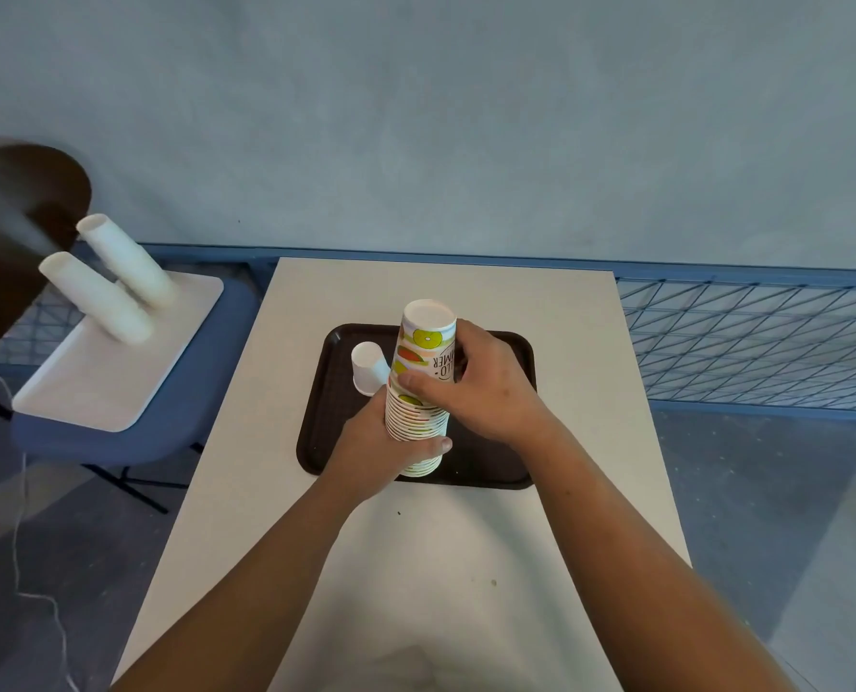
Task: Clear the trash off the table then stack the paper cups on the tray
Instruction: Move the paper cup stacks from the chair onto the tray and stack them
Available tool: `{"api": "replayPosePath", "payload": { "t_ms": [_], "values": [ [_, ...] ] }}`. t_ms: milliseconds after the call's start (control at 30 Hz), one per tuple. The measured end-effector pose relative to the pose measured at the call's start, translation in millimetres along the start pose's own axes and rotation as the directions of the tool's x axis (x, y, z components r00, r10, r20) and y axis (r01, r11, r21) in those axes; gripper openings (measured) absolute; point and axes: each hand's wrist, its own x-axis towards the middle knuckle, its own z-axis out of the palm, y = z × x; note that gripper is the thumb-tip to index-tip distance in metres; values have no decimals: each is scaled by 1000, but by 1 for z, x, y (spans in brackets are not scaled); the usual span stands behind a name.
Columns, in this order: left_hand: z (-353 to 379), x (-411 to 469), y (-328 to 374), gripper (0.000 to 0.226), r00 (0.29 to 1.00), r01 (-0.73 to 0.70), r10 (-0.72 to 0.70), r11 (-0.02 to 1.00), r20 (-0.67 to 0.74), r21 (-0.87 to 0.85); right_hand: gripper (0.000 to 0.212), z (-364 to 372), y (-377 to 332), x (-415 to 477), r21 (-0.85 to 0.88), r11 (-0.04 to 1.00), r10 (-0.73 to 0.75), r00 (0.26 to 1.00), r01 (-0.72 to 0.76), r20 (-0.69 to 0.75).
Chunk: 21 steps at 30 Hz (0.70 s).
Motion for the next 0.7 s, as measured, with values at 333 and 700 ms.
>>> {"api": "replayPosePath", "payload": {
  "t_ms": [333, 700],
  "values": [
    [-4, -8, 2, 81, 1000, -14, 14, 1000, 10, -20, 61, -8, -15, -9, 29, 999, -30, 999, 29, 22],
    [-9, -9, 1, 79, 999, -45, 45, 999, 14, 0, 54, -11, -24, -13, 119, 992, -34, 998, 41, -58]
  ]
}}
